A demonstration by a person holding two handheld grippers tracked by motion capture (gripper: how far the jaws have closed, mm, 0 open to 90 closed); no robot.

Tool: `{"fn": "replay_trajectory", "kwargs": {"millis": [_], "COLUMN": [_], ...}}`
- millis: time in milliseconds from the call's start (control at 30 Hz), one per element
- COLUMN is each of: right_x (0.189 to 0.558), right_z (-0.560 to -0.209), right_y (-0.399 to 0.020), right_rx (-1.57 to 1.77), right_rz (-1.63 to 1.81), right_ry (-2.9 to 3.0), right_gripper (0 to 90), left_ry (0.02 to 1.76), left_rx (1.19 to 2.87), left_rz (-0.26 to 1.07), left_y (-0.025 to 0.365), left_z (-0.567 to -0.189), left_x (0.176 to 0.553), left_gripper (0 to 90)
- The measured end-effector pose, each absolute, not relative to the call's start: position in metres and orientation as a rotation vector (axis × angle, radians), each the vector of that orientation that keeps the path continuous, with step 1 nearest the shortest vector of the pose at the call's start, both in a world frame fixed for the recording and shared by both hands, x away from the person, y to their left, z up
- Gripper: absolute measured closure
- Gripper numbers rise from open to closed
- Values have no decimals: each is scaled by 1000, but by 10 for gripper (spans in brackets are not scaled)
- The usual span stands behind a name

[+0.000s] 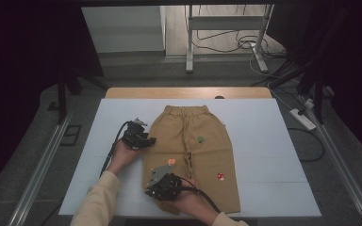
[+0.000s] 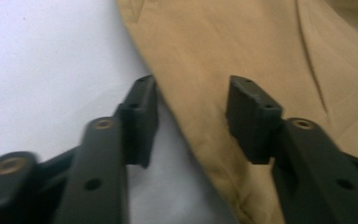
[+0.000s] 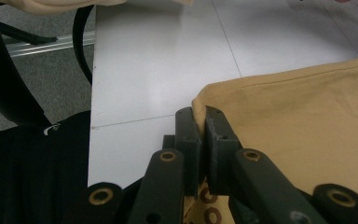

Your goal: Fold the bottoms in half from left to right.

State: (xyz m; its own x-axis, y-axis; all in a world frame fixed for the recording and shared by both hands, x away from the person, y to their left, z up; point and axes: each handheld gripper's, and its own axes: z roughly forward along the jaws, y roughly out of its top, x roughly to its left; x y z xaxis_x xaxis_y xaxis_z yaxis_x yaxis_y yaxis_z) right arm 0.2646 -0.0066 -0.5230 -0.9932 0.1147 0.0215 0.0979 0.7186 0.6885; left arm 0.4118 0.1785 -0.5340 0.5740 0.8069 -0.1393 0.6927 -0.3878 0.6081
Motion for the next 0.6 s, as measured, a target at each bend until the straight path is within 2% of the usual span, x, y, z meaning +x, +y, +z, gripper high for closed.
{"fn": "replay_trajectory", "kwargs": {"millis": [233,600], "right_x": [266,266], "right_z": [-523,-520], "right_y": [-7,-10], "right_rx": [177,186], "right_rz": [1154,1174], "right_ry": [2896,2891], "right_gripper": [848,848], "left_ry": [1150,1137], "left_rx": [2166,2160], "left_rz": [141,134], "left_y": [179,180], "left_z": [-535,-533], "left_x": [412,412], "left_gripper": [821,847]}}
